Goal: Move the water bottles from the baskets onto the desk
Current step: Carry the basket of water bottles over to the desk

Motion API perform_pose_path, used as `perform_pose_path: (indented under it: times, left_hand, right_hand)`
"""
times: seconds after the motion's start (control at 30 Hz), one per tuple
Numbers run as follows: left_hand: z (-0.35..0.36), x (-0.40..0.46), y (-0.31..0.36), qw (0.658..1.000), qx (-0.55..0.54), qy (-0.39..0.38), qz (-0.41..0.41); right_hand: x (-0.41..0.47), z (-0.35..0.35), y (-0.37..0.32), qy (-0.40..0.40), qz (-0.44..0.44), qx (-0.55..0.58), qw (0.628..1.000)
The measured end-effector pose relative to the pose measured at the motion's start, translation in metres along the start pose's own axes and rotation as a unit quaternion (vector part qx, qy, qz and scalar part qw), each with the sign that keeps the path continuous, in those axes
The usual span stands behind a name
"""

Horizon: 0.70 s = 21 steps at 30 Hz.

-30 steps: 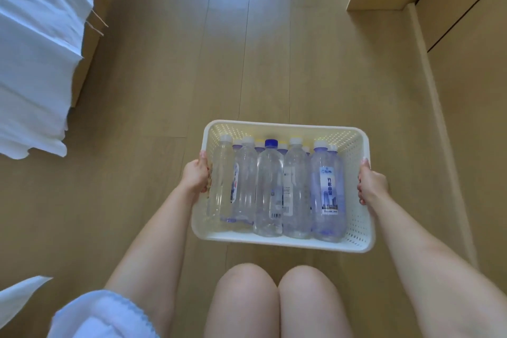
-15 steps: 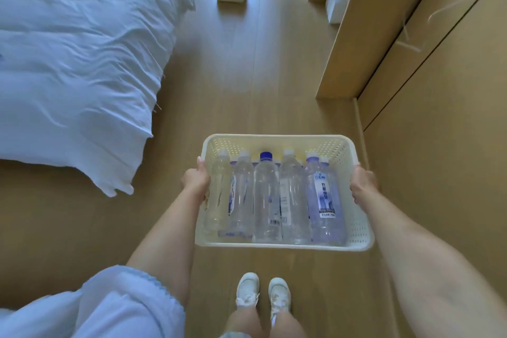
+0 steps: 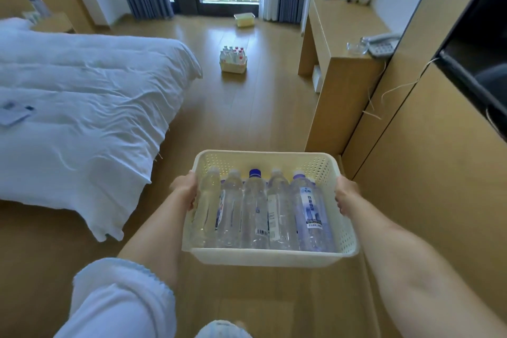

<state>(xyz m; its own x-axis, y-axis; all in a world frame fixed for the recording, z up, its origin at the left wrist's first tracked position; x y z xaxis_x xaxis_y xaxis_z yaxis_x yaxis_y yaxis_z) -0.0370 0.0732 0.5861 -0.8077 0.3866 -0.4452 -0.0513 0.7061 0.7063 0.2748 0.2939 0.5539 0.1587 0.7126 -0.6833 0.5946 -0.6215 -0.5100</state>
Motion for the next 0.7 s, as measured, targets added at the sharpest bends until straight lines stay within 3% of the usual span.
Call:
perform_pose_path:
  times: [0.3,0.7]
  left_hand:
    - [0.018,0.073,0.068,0.997,-0.079,-0.006,-0.002]
    - [0.057,0.319,0.245,0.995,-0.098,-0.02,0.026]
  right_hand:
    - [0.055,0.009,-0.093,0.024,-0.026,0.014,0.999]
    - [0.18,0.07,-0.332,0.044,-0.006,0.064,0.997]
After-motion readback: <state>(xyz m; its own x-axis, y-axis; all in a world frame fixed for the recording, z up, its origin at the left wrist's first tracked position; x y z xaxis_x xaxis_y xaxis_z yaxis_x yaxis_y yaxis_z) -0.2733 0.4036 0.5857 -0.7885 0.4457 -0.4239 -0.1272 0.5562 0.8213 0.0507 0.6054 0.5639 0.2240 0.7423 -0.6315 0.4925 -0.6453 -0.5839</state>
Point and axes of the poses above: each hand's wrist, its own x-axis towards the middle knuckle, its own z-axis out of the palm, y = z × x, the point moved 4 cm from there along x, towards the middle knuckle, and after that the axes turned 10 degrees about z, right-handed, at the moved point
